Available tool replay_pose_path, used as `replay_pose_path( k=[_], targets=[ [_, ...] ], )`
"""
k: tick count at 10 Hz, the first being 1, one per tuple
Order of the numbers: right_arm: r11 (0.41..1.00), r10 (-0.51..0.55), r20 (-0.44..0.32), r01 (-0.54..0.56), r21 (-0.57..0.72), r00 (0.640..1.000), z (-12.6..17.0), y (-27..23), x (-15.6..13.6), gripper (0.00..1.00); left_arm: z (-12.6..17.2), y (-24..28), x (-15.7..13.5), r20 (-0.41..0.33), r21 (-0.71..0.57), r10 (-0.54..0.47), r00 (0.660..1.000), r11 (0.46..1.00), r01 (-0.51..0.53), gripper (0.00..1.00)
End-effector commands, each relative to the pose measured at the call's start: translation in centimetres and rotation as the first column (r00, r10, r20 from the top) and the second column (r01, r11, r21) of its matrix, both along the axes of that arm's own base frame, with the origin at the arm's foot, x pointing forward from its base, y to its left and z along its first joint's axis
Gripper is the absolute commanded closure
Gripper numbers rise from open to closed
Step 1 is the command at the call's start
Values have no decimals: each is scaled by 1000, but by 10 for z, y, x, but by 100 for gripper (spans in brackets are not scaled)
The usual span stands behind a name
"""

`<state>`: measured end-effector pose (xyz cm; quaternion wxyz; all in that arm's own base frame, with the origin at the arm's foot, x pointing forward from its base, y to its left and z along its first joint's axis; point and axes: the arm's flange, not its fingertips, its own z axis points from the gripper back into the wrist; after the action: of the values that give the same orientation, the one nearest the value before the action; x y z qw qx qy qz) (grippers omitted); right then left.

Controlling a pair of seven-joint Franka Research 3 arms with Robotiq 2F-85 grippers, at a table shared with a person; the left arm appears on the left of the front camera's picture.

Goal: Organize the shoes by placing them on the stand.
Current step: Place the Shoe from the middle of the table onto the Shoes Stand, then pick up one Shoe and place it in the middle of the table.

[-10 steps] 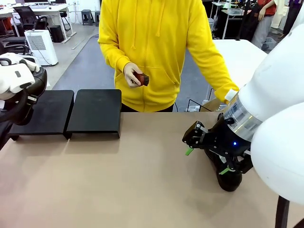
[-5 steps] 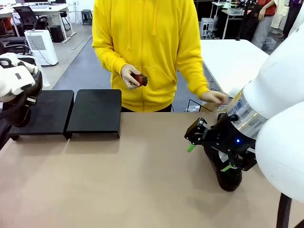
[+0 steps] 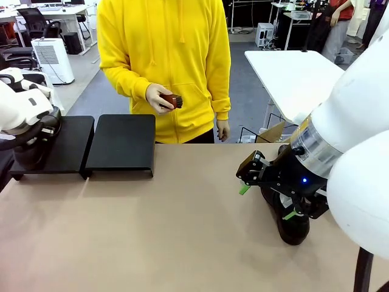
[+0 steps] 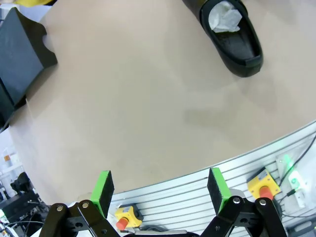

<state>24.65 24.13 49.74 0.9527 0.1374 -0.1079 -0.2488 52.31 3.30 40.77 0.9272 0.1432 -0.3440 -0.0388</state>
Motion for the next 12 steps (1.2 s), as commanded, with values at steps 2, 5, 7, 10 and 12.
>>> replay_pose_path(
  k=[2, 5, 7, 10, 12],
  targets=[
    [1000, -9, -4, 9, 8, 1000, 0, 1, 0, 0, -20, -7, 8, 50, 4, 56, 997, 998, -57, 0],
    [1000, -9, -4, 9, 8, 1000, 0, 1, 0, 0, -3, 2, -7, 81, -7, 128, 988, 992, -128, 0],
    [1000, -9, -4, 9, 8, 1000, 0, 1, 0, 0, 5, 0, 2, 41, -23, 63, 997, 998, -62, 0],
    [1000, -9, -4, 9, 8, 1000, 0, 1, 0, 0, 5, 0, 2, 41, -23, 63, 997, 998, -62, 0],
    [1000, -9, -4, 9, 8, 1000, 0, 1, 0, 0, 5, 0, 2, 41, -23, 63, 997, 998, -62, 0]
  ],
)
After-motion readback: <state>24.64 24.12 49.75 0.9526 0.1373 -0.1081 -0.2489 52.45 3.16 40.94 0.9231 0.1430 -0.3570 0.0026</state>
